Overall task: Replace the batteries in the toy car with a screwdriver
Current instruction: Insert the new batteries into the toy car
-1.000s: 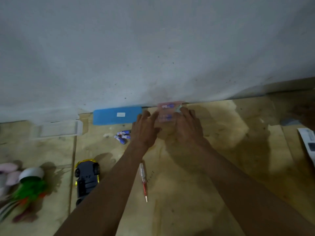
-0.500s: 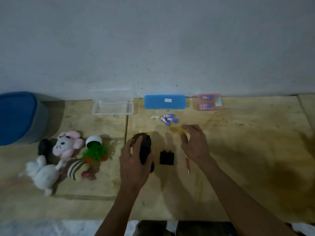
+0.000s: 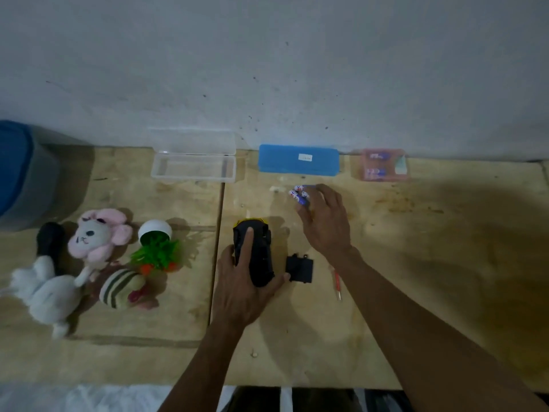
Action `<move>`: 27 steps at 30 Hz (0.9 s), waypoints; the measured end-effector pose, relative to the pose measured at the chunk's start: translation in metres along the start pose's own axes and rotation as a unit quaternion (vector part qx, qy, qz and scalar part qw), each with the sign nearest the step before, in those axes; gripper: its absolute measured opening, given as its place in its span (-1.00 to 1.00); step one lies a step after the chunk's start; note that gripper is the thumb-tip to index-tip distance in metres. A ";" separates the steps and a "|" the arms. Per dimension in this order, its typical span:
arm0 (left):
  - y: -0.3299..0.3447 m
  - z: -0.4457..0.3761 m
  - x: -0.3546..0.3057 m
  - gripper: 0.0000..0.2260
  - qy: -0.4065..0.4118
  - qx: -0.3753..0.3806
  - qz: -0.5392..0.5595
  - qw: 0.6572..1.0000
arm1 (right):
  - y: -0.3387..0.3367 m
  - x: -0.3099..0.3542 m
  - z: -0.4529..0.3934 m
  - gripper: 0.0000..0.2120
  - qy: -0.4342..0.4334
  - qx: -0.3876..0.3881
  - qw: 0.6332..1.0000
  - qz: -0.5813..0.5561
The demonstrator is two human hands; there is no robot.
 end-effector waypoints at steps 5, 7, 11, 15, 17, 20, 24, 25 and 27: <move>0.001 -0.002 0.002 0.05 0.035 -0.035 -0.020 0.999 | 0.024 0.003 -0.023 -0.61 -0.043 0.019 0.995 0.093; 0.001 -0.004 0.004 0.06 0.031 -0.032 -0.017 0.999 | 0.032 0.005 -0.030 -0.60 -0.060 0.027 0.991 0.119; 0.000 -0.009 0.004 0.06 0.035 -0.040 -0.017 0.998 | 0.038 0.006 -0.043 -0.68 -0.062 0.021 0.988 0.143; -0.001 -0.009 0.008 0.06 0.026 -0.039 -0.004 0.999 | 0.038 0.005 -0.045 -0.72 -0.070 -0.019 0.985 0.157; -0.002 -0.009 0.009 0.08 0.027 -0.046 -0.008 0.999 | 0.036 0.006 -0.043 -0.70 -0.077 -0.047 0.981 0.169; -0.004 -0.009 0.006 0.09 0.034 -0.063 -0.022 0.997 | 0.031 0.013 -0.040 -0.67 -0.097 -0.088 0.974 0.183; -0.006 -0.007 0.005 0.11 0.032 -0.072 -0.029 0.996 | 0.029 0.021 -0.037 -0.65 -0.107 -0.106 0.966 0.211; -0.005 -0.007 0.005 0.12 0.028 -0.067 -0.035 0.997 | 0.029 0.023 -0.037 -0.64 -0.107 -0.105 0.963 0.225; -0.003 -0.006 0.003 0.13 0.024 -0.054 -0.059 0.997 | 0.029 0.024 -0.036 -0.59 -0.108 -0.111 0.956 0.250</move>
Point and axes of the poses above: each hand's wrist, its own z-axis away from the middle knuckle, its own y-axis out of the palm, x = y × z, the point moved 10 cm from there along -z, towards the middle knuckle, and after that the axes turned 12 degrees about x, right-handed, at the moved point
